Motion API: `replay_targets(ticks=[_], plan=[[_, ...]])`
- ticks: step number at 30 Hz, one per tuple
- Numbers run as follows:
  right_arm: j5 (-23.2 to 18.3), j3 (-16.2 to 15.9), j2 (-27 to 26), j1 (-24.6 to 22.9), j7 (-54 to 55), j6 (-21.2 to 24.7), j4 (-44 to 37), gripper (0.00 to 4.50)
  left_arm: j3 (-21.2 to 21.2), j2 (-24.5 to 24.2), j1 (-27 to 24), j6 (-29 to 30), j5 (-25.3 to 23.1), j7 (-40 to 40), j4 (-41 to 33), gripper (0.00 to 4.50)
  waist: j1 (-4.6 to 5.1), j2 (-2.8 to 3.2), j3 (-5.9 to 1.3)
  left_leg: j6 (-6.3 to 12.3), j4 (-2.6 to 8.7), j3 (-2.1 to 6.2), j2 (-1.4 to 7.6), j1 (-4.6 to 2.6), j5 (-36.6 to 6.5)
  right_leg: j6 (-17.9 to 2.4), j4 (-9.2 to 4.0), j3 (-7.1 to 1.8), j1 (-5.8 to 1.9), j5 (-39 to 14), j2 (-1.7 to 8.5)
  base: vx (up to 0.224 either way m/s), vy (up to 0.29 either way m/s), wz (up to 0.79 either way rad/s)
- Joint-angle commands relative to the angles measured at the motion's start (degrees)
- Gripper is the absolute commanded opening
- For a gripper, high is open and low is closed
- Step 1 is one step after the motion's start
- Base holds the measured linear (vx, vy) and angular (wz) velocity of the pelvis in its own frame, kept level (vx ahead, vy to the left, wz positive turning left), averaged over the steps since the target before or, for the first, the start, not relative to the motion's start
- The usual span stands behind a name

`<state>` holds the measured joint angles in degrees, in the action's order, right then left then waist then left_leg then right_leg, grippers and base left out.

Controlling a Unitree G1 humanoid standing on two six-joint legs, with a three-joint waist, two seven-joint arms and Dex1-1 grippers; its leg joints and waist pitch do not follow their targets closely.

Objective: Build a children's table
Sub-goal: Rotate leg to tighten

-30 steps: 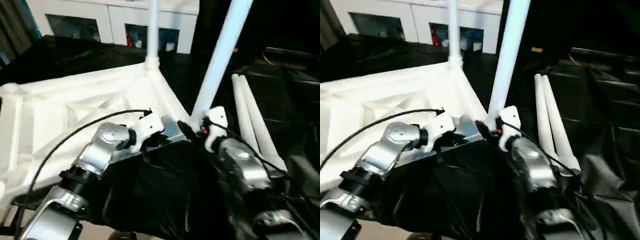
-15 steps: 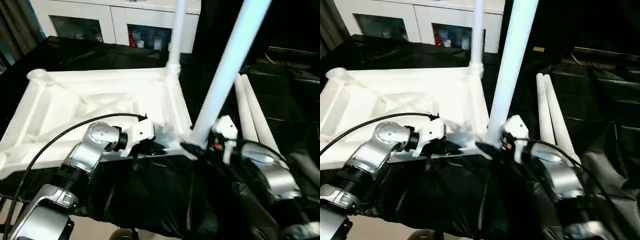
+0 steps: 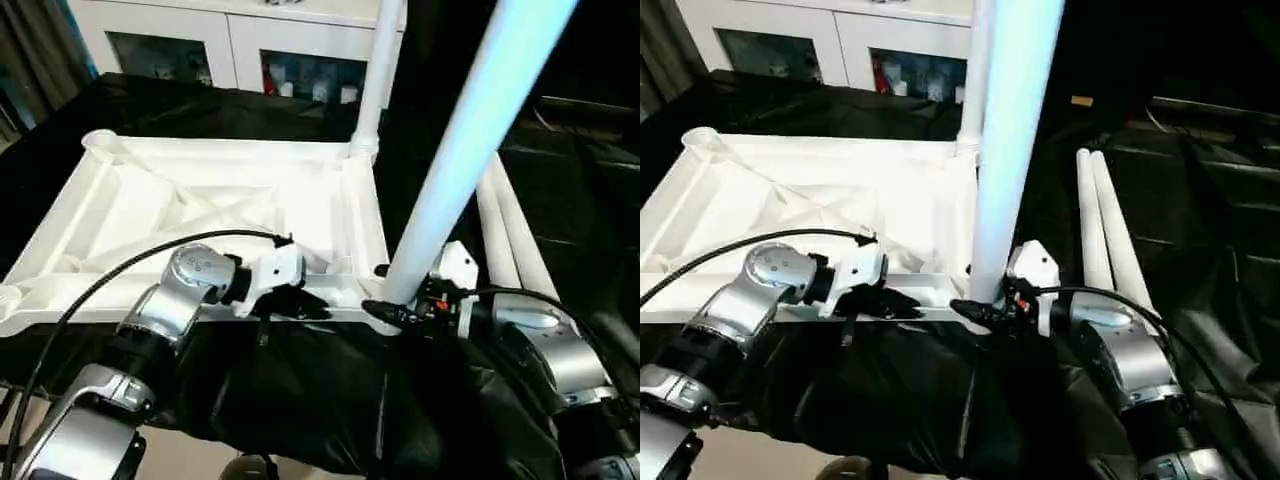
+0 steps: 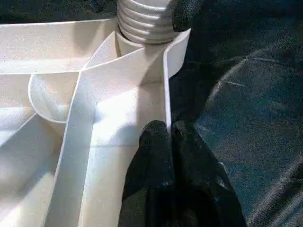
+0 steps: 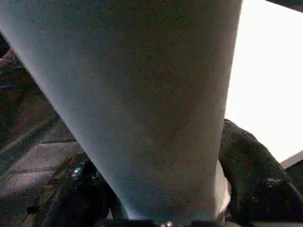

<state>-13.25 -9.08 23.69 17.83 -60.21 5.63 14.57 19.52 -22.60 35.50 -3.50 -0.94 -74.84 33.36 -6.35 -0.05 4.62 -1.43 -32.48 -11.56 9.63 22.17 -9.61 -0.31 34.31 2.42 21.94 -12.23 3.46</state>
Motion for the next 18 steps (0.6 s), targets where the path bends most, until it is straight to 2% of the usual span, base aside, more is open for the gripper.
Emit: replay_targets(ticks=[1,7,11,12,14,16,17,18], plan=[[-0.53,-1.87,-0.41,-1.14,-1.88,0.87,-0.79,2.68,2.02,-0.20,-0.52,-0.09,-1.34,-1.06,1.39,0.00,0.01,0.15,-3.60,4.53,3.26,1.83,4.52,-1.62,-8.44,-16.41,-2.87,-2.59,-2.02,0.51,5.63,0.000,0.000,0.00],[-3.46,0.19,-2.69,-2.22,-0.68,3.70,0.46,2.67,1.80,-0.26,-0.97,0.18,-1.00,-1.90,1.40,0.00,-0.11,0.20,-3.53,4.13,3.35,1.84,4.61,-1.67,-9.60,-16.46,-3.02,-2.62,-1.95,-1.34,5.73,0.000,0.000,0.00],[-5.39,2.54,-5.16,-3.27,1.69,4.93,3.84,2.67,1.86,-0.26,-1.38,0.54,-0.77,-2.06,0.98,0.00,-0.12,0.60,-3.41,2.78,3.61,1.93,4.65,-1.79,-11.61,-16.47,-3.24,-2.60,-1.74,-3.63,5.71,0.000,0.000,0.00],[-5.06,2.64,-5.50,-3.49,2.20,4.37,5.01,2.67,1.86,-0.22,-1.46,0.66,-0.64,-2.07,0.86,0.00,-0.11,0.57,-3.38,2.35,3.67,1.94,4.65,-1.75,-12.04,-16.43,-3.28,-2.64,-1.76,-3.97,5.76,0.000,0.000,0.00],[-4.29,2.40,-5.91,-3.96,2.73,3.24,6.50,2.67,1.84,-0.20,-1.53,0.65,-0.58,-2.18,0.87,0.00,-0.08,1.04,-3.21,1.36,3.84,2.04,4.58,-1.80,-13.77,-16.23,-3.47,-2.66,-1.67,-5.14,5.81,0.000,0.000,0.00],[-3.86,2.30,-6.05,-4.24,2.95,2.83,6.70,2.67,1.82,-0.17,-1.57,0.56,-0.65,-2.17,0.90,0.00,-0.03,0.91,-3.17,1.05,3.92,2.03,4.57,-1.84,-14.53,-16.05,-3.59,-2.72,-1.71,-5.95,5.84,0.000,0.000,0.00],[-3.46,2.14,-6.26,-4.73,3.17,2.56,6.54,2.67,1.83,-0.17,-1.64,0.53,-0.71,-2.22,0.90,0.00,-0.06,1.14,-3.15,0.79,4.01,2.13,4.58,-1.87,-14.87,-15.84,-3.61,-2.71,-1.74,-6.51,5.84,0.000,0.000,0.00],[-3.32,2.17,-6.40,-4.95,3.20,2.63,6.31,2.67,1.83,-0.18,-1.67,0.56,-0.73,-2.27,0.89,0.00,-0.01,1.05,-3.13,0.62,4.10,2.13,4.63,-1.95,-15.32,-15.63,-3.68,-2.72,-1.68,-6.86,5.76,0.000,0.000,0.00]])
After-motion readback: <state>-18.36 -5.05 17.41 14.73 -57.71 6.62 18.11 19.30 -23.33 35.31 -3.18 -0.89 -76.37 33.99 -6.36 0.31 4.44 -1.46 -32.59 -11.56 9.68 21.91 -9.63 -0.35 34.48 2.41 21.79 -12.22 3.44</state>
